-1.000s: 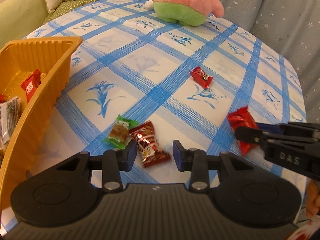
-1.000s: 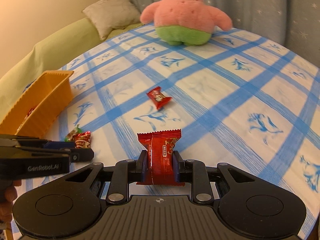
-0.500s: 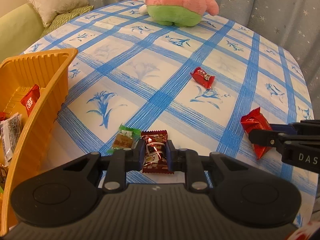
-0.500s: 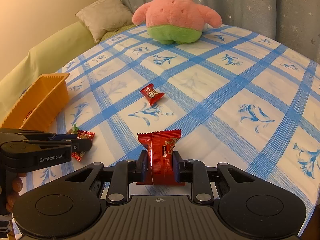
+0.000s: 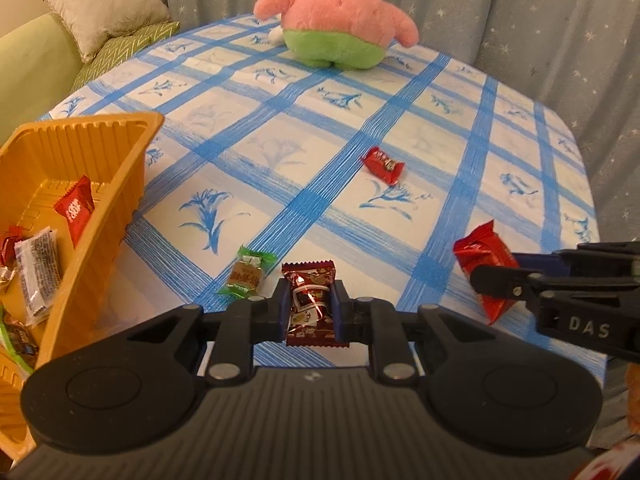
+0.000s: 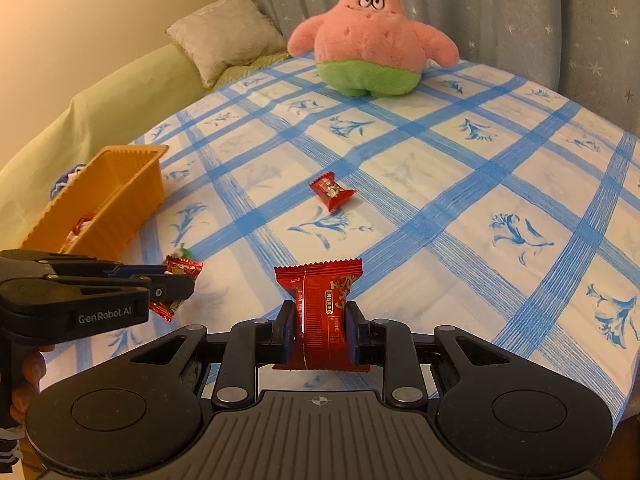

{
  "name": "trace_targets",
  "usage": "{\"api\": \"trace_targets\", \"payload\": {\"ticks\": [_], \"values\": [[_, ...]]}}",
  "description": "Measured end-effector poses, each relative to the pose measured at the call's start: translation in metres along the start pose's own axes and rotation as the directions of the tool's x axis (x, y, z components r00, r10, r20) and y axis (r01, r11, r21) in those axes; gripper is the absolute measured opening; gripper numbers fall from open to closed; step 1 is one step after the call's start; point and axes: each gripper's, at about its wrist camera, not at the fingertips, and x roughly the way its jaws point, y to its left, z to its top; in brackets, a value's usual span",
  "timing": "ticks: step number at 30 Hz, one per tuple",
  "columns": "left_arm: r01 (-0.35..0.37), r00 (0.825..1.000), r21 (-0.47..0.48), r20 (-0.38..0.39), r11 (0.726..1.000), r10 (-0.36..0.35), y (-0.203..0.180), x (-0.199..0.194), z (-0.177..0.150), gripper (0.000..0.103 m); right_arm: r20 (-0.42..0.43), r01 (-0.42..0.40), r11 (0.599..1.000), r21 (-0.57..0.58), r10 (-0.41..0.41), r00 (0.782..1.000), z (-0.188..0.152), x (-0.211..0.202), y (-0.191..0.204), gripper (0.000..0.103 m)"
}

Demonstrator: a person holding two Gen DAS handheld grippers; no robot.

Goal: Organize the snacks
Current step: 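Grasp the brown-red wrapped candy with the left gripper while the right holds the red candy, then carry both held candies over the orange tray with both tools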

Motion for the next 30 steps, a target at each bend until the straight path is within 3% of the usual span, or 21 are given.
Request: {"api": "trace_targets", "payload": {"ticks": [14,30], "values": [[0.043,0.997,-0.017,0.060,0.999,-0.042,0.012,-0.068,-0.016,0.018,0.021,-0.016,1.000,-0.014,0.017,1.000,-0.018,-0.038,0.026,0.026],[0.025,0.995,-0.042,0.099,0.999,-0.021,0.069,-0.136,-0.050,0.018,0.041,-0.089,0.995,-0.044,0.091,0.995,-0.031,-0.068,0.104,0.026]]}}
